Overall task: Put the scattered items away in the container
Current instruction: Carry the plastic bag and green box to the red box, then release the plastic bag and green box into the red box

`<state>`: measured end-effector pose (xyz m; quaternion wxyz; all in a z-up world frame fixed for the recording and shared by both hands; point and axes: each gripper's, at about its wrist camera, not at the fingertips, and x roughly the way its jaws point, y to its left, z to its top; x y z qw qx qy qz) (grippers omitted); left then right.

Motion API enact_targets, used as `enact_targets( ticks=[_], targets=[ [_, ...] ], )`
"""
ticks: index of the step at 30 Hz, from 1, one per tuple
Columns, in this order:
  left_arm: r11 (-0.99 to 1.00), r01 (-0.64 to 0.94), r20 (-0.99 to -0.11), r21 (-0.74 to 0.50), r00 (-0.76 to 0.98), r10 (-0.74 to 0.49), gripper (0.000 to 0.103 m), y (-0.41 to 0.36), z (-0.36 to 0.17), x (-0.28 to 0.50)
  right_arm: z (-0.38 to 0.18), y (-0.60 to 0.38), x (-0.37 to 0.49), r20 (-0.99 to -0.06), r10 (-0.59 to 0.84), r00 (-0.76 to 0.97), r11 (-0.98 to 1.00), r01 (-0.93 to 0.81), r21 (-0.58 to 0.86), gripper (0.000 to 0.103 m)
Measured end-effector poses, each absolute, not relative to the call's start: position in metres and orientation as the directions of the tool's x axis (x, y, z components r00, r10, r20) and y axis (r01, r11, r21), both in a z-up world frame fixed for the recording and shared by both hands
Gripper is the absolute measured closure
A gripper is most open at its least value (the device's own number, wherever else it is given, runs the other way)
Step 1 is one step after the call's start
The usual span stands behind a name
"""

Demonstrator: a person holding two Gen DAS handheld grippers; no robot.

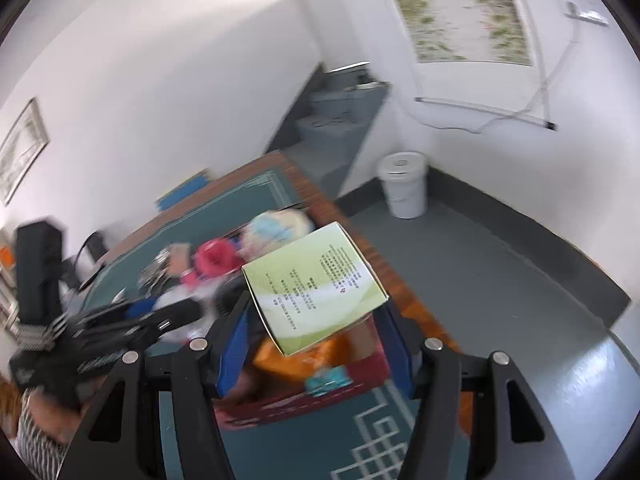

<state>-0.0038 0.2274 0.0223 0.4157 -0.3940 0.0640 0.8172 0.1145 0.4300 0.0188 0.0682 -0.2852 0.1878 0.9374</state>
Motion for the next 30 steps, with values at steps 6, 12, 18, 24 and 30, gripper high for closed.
enact_targets(
  ticks=[6, 12, 18, 24, 30],
  targets=[
    [-0.633, -0.752, -0.706, -0.186, -0.346, 0.618, 0.055, 0.236, 0.013, -0.001, 0.001, 0.392, 0.107, -0.599, -0.023, -0.8, -0.964, -0.141, 0.225, 0.04],
    [-0.605, -0.781, -0.702, -0.157, -0.343, 0.625, 0.055, 0.238, 0.008, 0.002, -0.008, 0.368, 0.105, -0.63, 0.058, -0.774, -0.99, -0.126, 0.063, 0.04],
    [-0.56, -0.798, -0.697, -0.221, -0.272, 0.663, 0.054, 0.23, 0.01, -0.007, -0.016, 0.352, 0.101, -0.66, 0.096, -0.746, -0.995, -0.073, -0.062, 0.042],
    [-0.555, -0.802, -0.7, -0.22, -0.266, 0.662, 0.052, 0.229, 0.019, -0.009, -0.026, 0.352, 0.094, -0.669, 0.096, -0.737, -0.995, -0.047, -0.092, 0.045],
    [-0.549, -0.805, -0.664, -0.228, -0.284, 0.692, 0.042, 0.225, 0.029, -0.008, -0.024, 0.359, 0.096, -0.657, 0.063, -0.752, -0.998, -0.039, -0.05, 0.041]
  ],
)
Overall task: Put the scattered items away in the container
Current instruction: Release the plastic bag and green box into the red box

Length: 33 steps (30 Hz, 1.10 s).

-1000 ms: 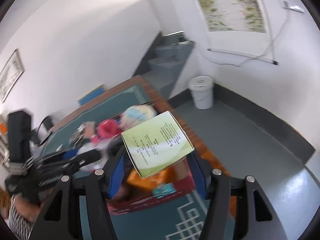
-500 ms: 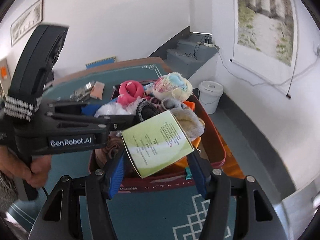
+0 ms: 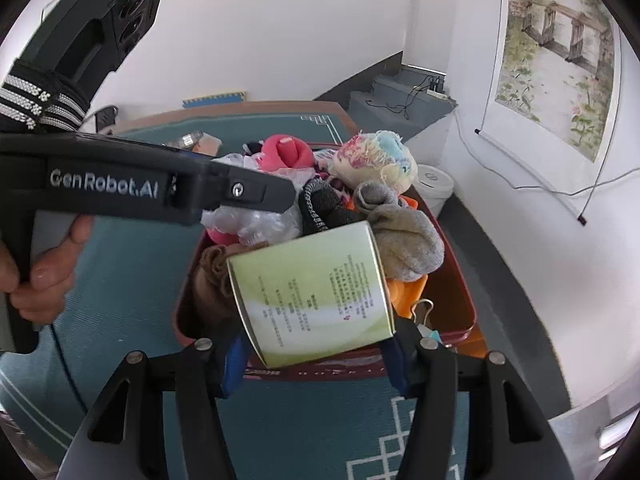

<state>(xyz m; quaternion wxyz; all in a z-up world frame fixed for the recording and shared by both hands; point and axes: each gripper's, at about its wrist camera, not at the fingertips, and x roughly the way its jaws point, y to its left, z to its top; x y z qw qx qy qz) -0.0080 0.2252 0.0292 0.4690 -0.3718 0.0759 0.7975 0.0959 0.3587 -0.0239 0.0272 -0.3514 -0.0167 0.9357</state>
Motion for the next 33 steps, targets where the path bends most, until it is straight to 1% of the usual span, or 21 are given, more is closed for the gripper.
enact_targets(
  ticks=[1, 2, 3, 7, 8, 13, 18, 21, 25, 30, 33],
  targets=[
    [-0.55, -0.804, -0.657, -0.226, -0.291, 0.696, 0.029, 0.224, 0.032, -0.008, -0.021, 0.361, 0.099, -0.647, 0.054, -0.76, -0.999, -0.041, -0.036, 0.04],
    [-0.554, -0.802, -0.651, -0.223, -0.301, 0.697, 0.024, 0.222, 0.034, -0.007, -0.017, 0.361, 0.103, -0.638, 0.051, -0.768, -0.999, -0.043, -0.027, 0.039],
    [-0.563, -0.797, -0.647, -0.219, -0.313, 0.695, 0.023, 0.22, 0.036, -0.006, -0.013, 0.362, 0.107, -0.628, 0.047, -0.777, -0.999, -0.045, -0.02, 0.039],
    [-0.571, -0.787, -0.63, -0.235, -0.325, 0.706, 0.023, 0.211, 0.041, -0.003, 0.002, 0.361, 0.12, -0.589, 0.064, -0.806, -0.998, -0.067, -0.017, 0.031],
    [-0.577, -0.782, -0.629, -0.235, -0.33, 0.703, 0.023, 0.208, 0.041, -0.003, 0.005, 0.361, 0.124, -0.581, 0.068, -0.811, -0.997, -0.073, -0.015, 0.031],
    [-0.614, -0.745, -0.63, -0.26, -0.351, 0.693, 0.023, 0.188, 0.039, -0.004, 0.01, 0.37, 0.141, -0.56, 0.101, -0.823, -0.992, -0.125, 0.005, 0.031],
    [-0.637, -0.728, -0.639, -0.254, -0.369, 0.676, 0.023, 0.179, 0.034, -0.005, 0.01, 0.396, 0.158, -0.541, 0.155, -0.827, -0.969, -0.235, 0.081, 0.031],
    [-0.645, -0.725, -0.663, -0.242, -0.362, 0.656, 0.023, 0.185, 0.026, -0.005, 0.003, 0.397, 0.152, -0.557, 0.144, -0.818, -0.966, -0.238, 0.099, 0.031],
    [-0.644, -0.726, -0.684, -0.241, -0.344, 0.644, 0.023, 0.192, 0.015, -0.003, 0.003, 0.392, 0.149, -0.522, 0.143, -0.841, -0.967, -0.231, 0.107, 0.031],
    [-0.649, -0.723, -0.686, -0.237, -0.349, 0.639, 0.023, 0.193, 0.013, 0.0, -0.003, 0.397, 0.133, -0.482, 0.118, -0.868, -0.958, -0.227, 0.174, 0.031],
    [-0.654, -0.721, -0.686, -0.229, -0.357, 0.633, 0.023, 0.191, 0.013, 0.0, -0.007, 0.394, 0.119, -0.46, 0.125, -0.879, -0.959, -0.226, 0.171, 0.031]
  ],
)
